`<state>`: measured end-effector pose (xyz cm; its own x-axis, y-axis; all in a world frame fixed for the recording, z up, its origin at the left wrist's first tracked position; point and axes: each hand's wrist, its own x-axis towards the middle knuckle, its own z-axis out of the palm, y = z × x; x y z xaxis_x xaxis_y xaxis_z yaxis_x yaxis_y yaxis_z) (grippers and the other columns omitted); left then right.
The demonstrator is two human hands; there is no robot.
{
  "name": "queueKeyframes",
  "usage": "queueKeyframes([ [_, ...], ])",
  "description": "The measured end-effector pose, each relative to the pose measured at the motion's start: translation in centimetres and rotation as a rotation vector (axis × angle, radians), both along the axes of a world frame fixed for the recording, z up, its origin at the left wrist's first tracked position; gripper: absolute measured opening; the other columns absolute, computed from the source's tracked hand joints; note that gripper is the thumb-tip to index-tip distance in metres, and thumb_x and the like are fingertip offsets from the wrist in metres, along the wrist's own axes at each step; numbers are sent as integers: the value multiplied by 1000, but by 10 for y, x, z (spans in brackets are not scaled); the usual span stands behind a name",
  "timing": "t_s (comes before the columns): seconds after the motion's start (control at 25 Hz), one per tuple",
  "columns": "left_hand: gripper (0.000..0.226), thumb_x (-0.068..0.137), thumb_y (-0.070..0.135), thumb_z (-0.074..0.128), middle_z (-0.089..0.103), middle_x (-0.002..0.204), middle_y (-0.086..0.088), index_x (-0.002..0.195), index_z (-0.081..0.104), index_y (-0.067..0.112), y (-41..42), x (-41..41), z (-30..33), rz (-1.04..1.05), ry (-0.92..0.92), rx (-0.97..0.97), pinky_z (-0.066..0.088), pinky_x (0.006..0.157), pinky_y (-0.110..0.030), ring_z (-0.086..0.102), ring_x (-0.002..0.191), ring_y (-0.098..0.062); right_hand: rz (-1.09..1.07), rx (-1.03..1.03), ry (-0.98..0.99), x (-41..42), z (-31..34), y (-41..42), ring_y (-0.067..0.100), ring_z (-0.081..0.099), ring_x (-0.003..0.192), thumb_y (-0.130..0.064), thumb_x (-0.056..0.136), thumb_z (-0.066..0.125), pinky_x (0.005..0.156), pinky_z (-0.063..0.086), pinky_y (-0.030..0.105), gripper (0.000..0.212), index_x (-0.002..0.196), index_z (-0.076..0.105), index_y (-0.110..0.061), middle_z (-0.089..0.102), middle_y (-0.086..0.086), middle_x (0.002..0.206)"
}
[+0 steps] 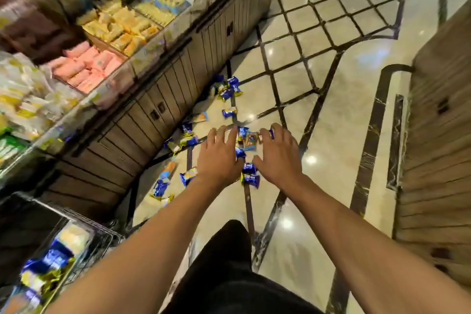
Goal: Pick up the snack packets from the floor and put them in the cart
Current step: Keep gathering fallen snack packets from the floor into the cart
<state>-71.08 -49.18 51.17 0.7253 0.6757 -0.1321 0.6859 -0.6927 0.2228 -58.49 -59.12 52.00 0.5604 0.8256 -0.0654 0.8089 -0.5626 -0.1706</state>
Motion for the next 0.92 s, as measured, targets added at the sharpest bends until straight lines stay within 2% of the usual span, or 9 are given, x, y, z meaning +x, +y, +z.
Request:
queueKeyframes([
  [0.2,85,87,45,59,23,159,-13,155,15,20,34,103,-24,23,-37,-39,28,117,-48,19,146,-35,-8,-52,64,96,-18,31,30,30,137,-41,85,60,105,35,43,71,147,33,-20,28,10,152],
  [0.32,85,88,46,58,23,160,-12,155,16,19,62,175,-28,22,-45,-78,29,116,-47,19,145,-34,-18,-87,76,163,-19,60,30,34,133,-43,85,59,104,35,41,67,144,37,-20,35,9,147],
  [0.56,84,89,44,58,23,159,-12,156,15,19,105,304,-16,29,-66,-130,30,115,-48,20,145,-34,-74,-7,97,287,2,104,28,35,132,-39,87,60,101,42,41,65,144,37,-18,34,8,147],
  [0.76,82,90,42,56,23,159,-12,156,14,18,138,418,-19,54,-59,-125,30,114,-46,21,143,-33,-37,4,138,401,-9,141,28,38,130,-35,87,59,94,46,41,63,143,36,-18,36,8,146],
  [0.92,83,91,45,56,29,156,-11,157,12,18,162,519,-19,119,-33,-94,35,111,-44,26,141,-31,80,32,173,515,-15,175,28,44,126,-34,89,58,92,49,40,59,143,37,-19,38,7,143],
])
